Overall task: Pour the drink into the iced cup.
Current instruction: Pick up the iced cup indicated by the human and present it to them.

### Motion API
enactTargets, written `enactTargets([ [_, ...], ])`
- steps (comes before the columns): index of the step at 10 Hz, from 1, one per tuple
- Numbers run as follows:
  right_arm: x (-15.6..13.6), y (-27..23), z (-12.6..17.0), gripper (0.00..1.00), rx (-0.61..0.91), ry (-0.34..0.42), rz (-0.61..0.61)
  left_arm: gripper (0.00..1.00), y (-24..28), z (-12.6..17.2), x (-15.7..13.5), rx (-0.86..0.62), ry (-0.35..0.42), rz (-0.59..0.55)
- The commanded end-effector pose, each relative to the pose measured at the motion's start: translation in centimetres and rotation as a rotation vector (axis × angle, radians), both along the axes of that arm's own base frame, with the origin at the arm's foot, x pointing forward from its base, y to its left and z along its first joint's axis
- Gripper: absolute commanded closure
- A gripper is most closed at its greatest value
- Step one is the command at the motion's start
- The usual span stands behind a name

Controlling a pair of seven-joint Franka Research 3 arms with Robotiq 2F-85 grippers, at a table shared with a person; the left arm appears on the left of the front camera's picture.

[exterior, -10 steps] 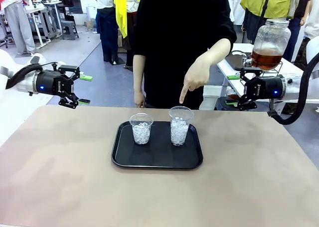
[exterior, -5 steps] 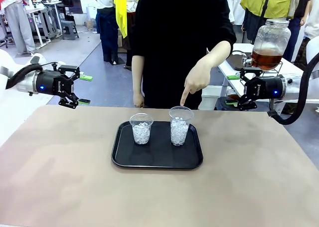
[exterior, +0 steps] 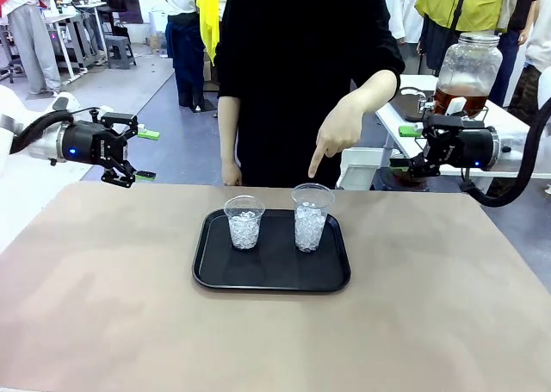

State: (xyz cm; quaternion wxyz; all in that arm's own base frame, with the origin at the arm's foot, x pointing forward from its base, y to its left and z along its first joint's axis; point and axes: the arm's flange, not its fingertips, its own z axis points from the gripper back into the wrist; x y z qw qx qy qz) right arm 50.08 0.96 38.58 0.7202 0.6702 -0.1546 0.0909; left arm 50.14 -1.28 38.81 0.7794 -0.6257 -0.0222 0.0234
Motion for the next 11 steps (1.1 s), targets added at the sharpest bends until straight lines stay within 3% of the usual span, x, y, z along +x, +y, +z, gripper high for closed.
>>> enactTargets([
  [1, -2.2, 0.1, -1.3, 0.00, 0.018, -0.275, 0.005, 0.00, 0.0, 0.1, -0.2, 0.003, -0.002, 0.005],
  [2, -2.6, 0.5, -1.5, 0.00, -0.020, -0.378, -0.029, 0.00, 0.0, 0.1, -0.2, 0.003, -0.002, 0.005],
  [4, -2.7, 0.6, -2.1, 0.00, -0.048, -0.461, -0.043, 0.00, 0.0, 0.1, -0.2, 0.003, -0.002, 0.005],
  [6, -2.4, 0.2, -1.8, 0.00, -0.039, -0.419, -0.003, 0.00, 0.0, 0.1, -0.2, 0.003, -0.002, 0.005],
  [10, -2.6, 0.2, -2.2, 0.00, -0.045, -0.433, -0.004, 0.00, 0.0, 0.1, -0.2, 0.003, -0.002, 0.005],
  [11, -2.1, 0.8, -3.0, 0.00, -0.033, -0.567, -0.011, 0.00, 0.0, 0.1, -0.2, 0.003, -0.002, 0.005],
])
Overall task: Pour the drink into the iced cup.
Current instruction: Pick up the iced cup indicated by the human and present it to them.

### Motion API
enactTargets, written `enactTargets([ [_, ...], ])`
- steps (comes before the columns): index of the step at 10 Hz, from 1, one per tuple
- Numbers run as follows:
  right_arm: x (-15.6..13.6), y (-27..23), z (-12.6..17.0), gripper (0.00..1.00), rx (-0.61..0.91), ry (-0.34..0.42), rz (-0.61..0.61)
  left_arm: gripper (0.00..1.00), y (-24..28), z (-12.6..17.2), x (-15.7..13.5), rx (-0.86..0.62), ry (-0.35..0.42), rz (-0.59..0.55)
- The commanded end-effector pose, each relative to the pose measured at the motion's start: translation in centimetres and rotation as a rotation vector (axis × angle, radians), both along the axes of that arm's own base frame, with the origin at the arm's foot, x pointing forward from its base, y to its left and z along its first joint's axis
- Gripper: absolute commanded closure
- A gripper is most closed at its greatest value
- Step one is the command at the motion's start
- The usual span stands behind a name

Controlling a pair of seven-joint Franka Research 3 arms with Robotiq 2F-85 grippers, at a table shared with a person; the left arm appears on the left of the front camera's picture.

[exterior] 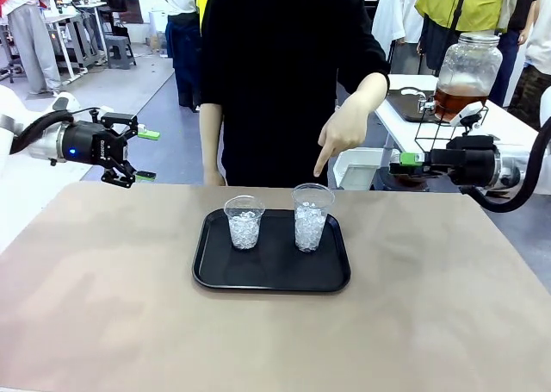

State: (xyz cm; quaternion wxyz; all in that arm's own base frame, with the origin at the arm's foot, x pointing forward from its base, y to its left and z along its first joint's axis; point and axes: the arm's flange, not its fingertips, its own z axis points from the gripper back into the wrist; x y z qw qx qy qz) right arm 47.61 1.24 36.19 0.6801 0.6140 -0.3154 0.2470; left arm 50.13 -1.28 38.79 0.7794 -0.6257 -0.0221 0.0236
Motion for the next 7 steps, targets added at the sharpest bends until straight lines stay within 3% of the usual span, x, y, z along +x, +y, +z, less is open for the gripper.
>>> enactTargets([
  [1, 0.8, 1.2, -1.7, 0.00, 0.008, -0.207, -0.017, 0.00, 0.0, 0.1, -0.2, 0.003, -0.002, 0.005],
  [4, 0.5, 3.2, -4.3, 0.00, -0.026, -0.514, 0.009, 0.00, 0.0, 0.1, -0.2, 0.003, -0.002, 0.005],
  [7, 0.0, 4.9, -6.3, 0.00, -0.065, -0.682, -0.003, 0.00, 0.0, 0.1, -0.2, 0.003, -0.002, 0.005],
])
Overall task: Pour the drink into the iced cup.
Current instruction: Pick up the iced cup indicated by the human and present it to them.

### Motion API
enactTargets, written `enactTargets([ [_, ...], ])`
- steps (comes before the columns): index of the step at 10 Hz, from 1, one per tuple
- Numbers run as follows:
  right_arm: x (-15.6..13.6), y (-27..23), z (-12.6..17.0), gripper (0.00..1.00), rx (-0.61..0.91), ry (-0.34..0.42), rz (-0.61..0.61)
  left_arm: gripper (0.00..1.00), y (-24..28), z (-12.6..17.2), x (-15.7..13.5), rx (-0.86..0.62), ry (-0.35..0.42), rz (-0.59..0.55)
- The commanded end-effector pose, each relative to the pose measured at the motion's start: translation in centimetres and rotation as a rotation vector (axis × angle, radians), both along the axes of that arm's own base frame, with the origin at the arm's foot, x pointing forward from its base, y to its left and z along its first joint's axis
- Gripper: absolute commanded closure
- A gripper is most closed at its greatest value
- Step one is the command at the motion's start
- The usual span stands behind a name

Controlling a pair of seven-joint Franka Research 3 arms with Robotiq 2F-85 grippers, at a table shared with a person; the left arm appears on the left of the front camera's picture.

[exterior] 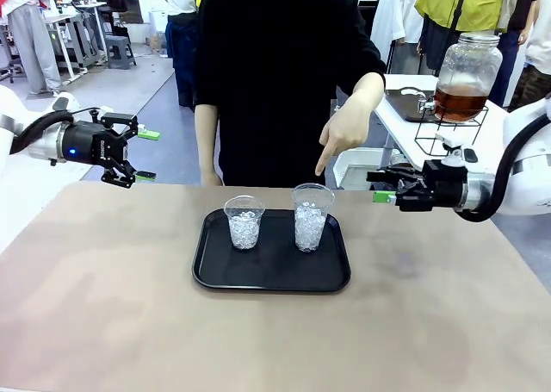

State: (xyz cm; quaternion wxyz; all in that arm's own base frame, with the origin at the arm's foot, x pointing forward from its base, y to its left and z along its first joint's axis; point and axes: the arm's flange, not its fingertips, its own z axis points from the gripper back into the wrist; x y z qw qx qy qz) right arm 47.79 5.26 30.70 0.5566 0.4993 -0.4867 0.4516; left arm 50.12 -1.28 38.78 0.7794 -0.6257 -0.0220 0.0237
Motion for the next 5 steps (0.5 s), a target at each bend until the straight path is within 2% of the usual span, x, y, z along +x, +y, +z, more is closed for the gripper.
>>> enactTargets([
  [1, -0.09, 1.12, -1.32, 0.00, -0.001, -0.074, -0.055, 0.00, -0.03, 0.11, -0.19, 0.003, -0.002, 0.005],
  [3, 0.05, 0.93, -2.09, 0.00, -0.016, -0.042, -0.043, 0.00, -0.03, 0.11, -0.19, 0.003, -0.002, 0.005],
  [5, 0.00, 0.45, -1.21, 0.00, -0.009, -0.045, -0.017, 0.00, -0.03, 0.11, -0.19, 0.003, -0.002, 0.005],
])
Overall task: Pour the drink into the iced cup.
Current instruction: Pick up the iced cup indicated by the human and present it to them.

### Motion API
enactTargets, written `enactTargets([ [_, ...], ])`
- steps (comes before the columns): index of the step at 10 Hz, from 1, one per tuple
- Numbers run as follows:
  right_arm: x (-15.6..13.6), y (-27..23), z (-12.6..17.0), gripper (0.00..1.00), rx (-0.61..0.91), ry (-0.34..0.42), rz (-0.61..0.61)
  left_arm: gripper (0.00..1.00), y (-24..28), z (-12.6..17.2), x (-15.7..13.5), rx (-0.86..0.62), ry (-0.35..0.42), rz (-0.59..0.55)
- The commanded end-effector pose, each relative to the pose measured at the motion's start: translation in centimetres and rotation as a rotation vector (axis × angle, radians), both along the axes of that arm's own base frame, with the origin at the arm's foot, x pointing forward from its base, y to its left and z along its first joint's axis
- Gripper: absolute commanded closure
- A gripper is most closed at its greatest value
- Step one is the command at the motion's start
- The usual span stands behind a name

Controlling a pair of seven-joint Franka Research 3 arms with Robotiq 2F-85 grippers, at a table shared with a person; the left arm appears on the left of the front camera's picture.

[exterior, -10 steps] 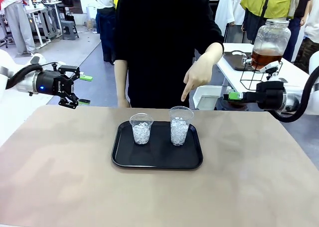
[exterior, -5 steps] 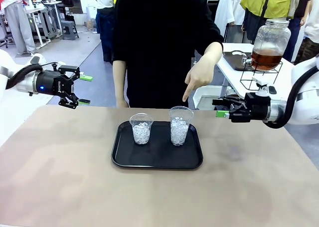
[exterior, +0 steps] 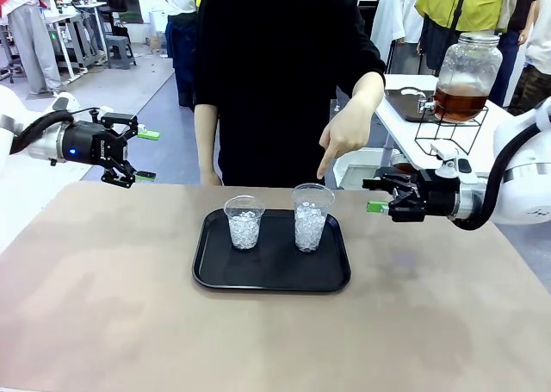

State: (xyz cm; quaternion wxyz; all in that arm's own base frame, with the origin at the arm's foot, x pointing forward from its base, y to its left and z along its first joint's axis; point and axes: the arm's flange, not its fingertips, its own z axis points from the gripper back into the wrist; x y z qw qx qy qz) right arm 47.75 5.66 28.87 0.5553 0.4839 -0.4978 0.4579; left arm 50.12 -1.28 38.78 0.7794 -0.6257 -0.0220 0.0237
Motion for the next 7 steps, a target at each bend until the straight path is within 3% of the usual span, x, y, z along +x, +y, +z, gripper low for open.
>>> enactTargets([
  [1, 0.0, 0.1, 0.6, 0.00, 0.003, -0.011, 0.001, 0.00, 0.0, 0.1, -0.2, 0.003, -0.002, 0.005],
  [3, 0.0, 0.0, 0.1, 0.00, 0.001, -0.001, 0.000, 0.00, 0.0, 0.1, -0.2, 0.003, -0.002, 0.005],
  [7, 1.8, 2.3, -3.0, 0.00, -0.026, -0.072, -0.079, 0.00, 0.0, 0.1, -0.2, 0.003, -0.002, 0.005],
])
